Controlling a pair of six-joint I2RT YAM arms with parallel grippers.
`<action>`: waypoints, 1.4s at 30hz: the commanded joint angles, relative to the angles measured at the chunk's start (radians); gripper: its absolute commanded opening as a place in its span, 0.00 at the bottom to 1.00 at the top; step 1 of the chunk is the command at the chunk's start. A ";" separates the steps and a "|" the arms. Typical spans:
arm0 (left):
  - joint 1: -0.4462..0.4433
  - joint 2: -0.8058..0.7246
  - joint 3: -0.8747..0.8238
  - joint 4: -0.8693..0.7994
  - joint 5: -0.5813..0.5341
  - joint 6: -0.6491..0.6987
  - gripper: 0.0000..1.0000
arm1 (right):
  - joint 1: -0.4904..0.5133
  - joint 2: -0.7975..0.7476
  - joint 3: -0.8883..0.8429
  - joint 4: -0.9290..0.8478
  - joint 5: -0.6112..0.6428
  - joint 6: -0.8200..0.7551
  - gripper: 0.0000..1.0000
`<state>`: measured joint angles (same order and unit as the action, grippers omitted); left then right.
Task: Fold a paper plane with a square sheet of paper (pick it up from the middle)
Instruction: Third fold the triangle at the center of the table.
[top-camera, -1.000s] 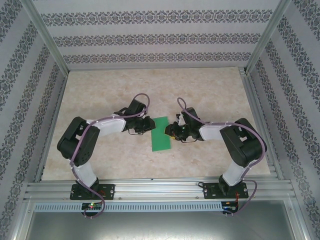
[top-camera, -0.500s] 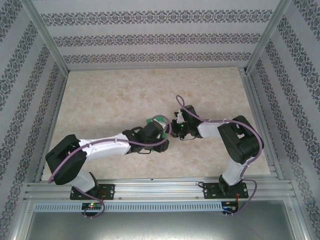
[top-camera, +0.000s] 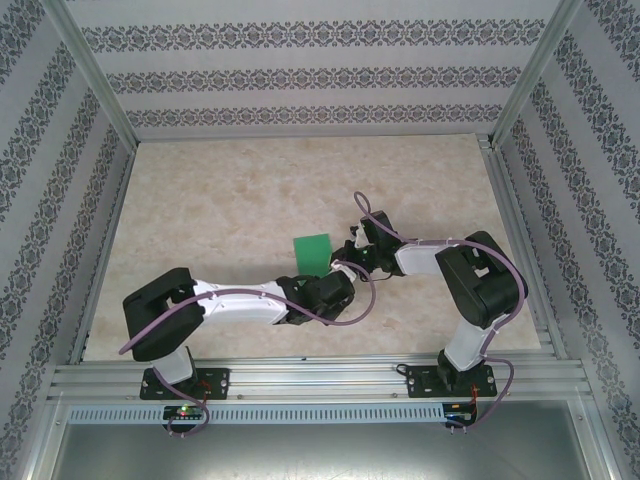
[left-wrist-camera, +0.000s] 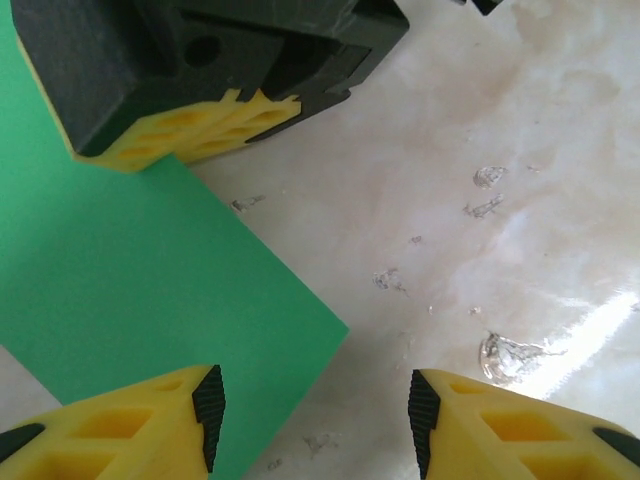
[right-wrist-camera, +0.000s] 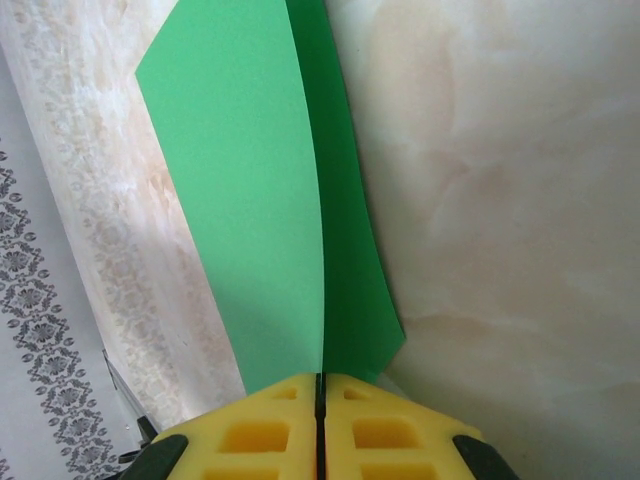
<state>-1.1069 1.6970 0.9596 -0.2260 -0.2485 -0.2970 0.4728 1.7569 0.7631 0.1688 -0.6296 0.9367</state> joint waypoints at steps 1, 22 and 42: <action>-0.021 0.030 0.051 -0.041 -0.080 0.042 0.54 | -0.009 -0.036 0.003 -0.016 0.004 0.007 0.09; 0.033 -0.094 -0.027 0.000 0.003 -0.022 0.00 | -0.026 -0.125 0.004 -0.136 0.051 -0.076 0.28; 0.349 -0.199 -0.203 0.197 0.656 -0.146 0.00 | 0.026 -0.043 0.176 -0.178 0.044 -0.134 0.12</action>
<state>-0.7761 1.5063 0.7738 -0.0837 0.3260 -0.4091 0.4778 1.6558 0.8856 -0.0116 -0.5564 0.8219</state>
